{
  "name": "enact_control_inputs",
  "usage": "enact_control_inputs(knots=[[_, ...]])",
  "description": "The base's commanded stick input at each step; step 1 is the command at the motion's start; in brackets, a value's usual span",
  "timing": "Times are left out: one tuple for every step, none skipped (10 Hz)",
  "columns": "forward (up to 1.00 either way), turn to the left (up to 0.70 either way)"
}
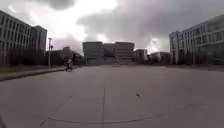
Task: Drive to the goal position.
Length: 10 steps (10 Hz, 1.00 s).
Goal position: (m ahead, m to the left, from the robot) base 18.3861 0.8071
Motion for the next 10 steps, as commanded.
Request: enact_control_inputs(knots=[[1.0,-0.05],[1.0,0.0],[1.0,0.05],[1.0,0.03],[1.0,0.02],[1.0,-0.02],[1.0,-0.05],[1.0,-0.05],[1.0,-0.05],[1.0,-0.05]])
